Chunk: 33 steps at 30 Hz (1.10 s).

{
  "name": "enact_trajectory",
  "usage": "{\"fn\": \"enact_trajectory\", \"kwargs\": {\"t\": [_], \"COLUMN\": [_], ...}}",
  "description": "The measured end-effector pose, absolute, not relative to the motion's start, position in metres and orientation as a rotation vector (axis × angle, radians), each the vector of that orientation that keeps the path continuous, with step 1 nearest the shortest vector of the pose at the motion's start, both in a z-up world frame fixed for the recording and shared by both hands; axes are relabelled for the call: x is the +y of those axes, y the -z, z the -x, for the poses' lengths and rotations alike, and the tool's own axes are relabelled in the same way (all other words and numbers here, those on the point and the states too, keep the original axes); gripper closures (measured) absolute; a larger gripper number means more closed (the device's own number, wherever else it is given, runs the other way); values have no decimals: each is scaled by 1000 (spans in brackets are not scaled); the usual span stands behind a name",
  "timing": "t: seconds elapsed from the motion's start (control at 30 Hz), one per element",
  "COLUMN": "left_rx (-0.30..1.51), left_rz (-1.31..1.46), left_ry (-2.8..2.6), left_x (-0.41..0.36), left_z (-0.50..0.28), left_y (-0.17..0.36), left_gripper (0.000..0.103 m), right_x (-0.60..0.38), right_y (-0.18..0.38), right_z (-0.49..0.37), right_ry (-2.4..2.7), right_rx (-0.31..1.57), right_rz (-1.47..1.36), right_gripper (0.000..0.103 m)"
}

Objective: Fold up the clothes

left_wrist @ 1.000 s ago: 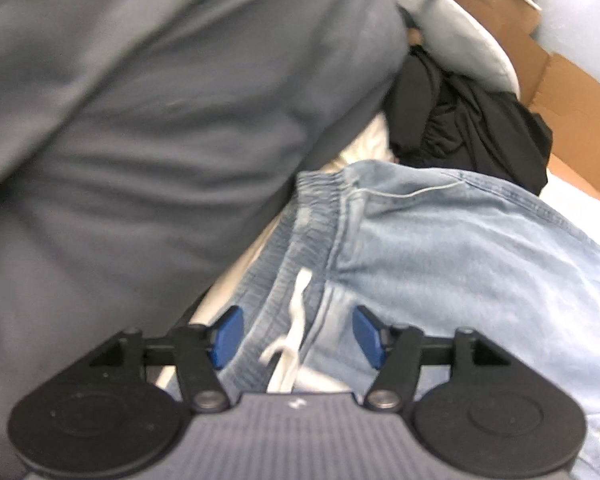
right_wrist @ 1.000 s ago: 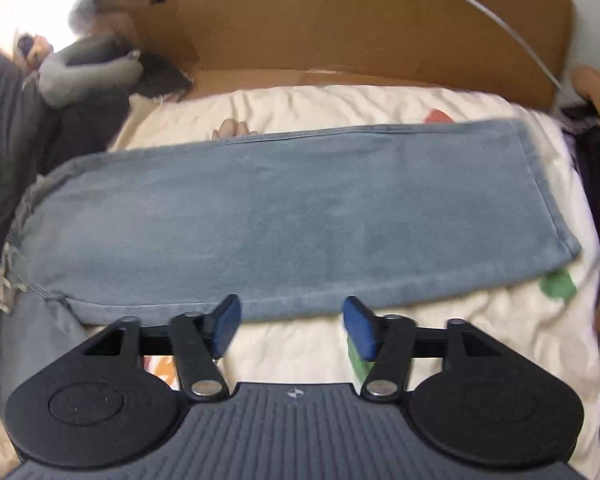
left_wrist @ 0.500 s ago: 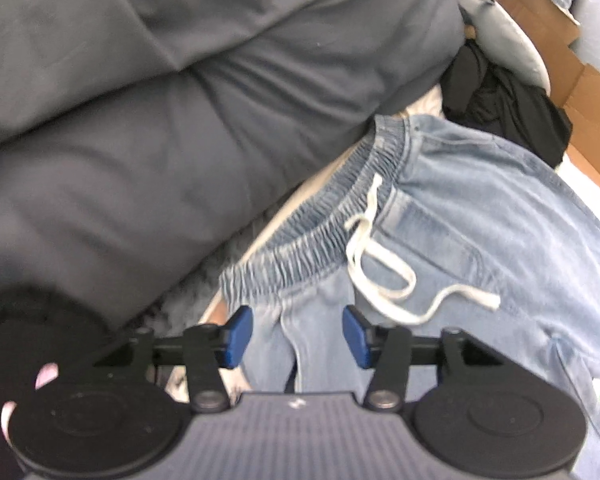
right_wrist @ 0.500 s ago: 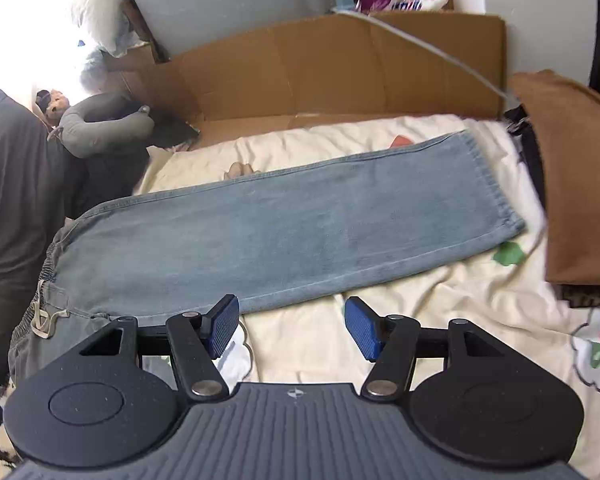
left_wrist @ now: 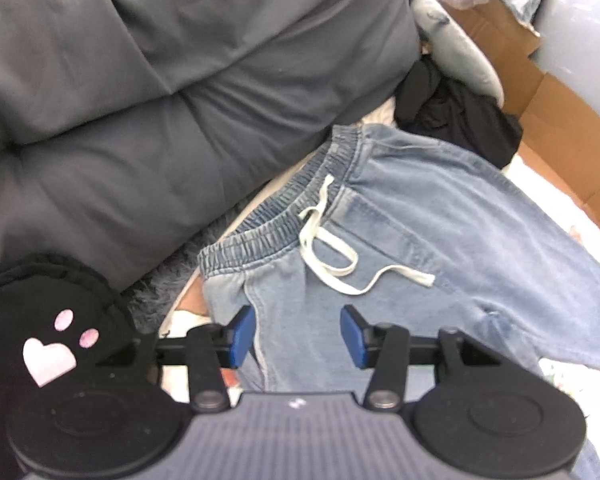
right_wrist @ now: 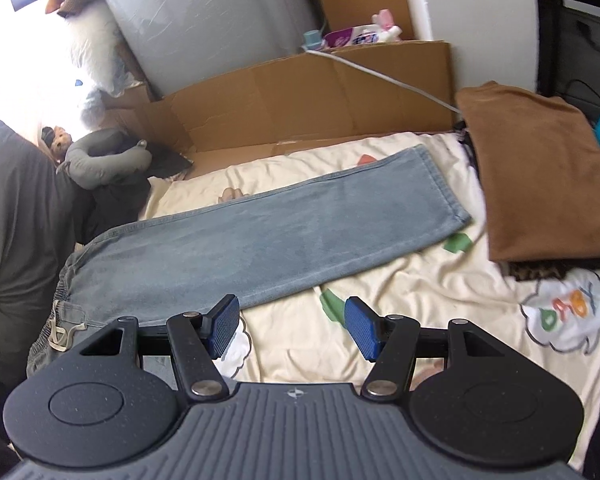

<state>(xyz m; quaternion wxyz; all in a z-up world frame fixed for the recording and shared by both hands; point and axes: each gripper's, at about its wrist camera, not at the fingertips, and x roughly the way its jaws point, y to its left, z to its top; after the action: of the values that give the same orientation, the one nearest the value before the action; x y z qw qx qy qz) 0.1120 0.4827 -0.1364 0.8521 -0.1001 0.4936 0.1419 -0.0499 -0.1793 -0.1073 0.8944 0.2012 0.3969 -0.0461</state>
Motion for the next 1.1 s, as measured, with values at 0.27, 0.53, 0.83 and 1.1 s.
{"fn": "enact_trajectory", "kwargs": {"t": [0.27, 0.53, 0.83, 1.1], "left_rx": [1046, 1056, 1093, 1122], "left_rz": [170, 128, 102, 68], "left_ry": [-247, -165, -142, -131], "left_x": [453, 416, 383, 360], "left_z": [-108, -98, -85, -73], "left_y": [102, 94, 103, 111], "left_gripper": [53, 43, 36, 14], "right_x": [-182, -175, -166, -171], "right_y": [93, 90, 114, 137], "right_z": [84, 111, 127, 148], "right_ry": [111, 139, 159, 185], "right_rx": [845, 872, 953, 1021], "right_rz": [-412, -404, -428, -422], "right_gripper": [38, 31, 24, 0]}}
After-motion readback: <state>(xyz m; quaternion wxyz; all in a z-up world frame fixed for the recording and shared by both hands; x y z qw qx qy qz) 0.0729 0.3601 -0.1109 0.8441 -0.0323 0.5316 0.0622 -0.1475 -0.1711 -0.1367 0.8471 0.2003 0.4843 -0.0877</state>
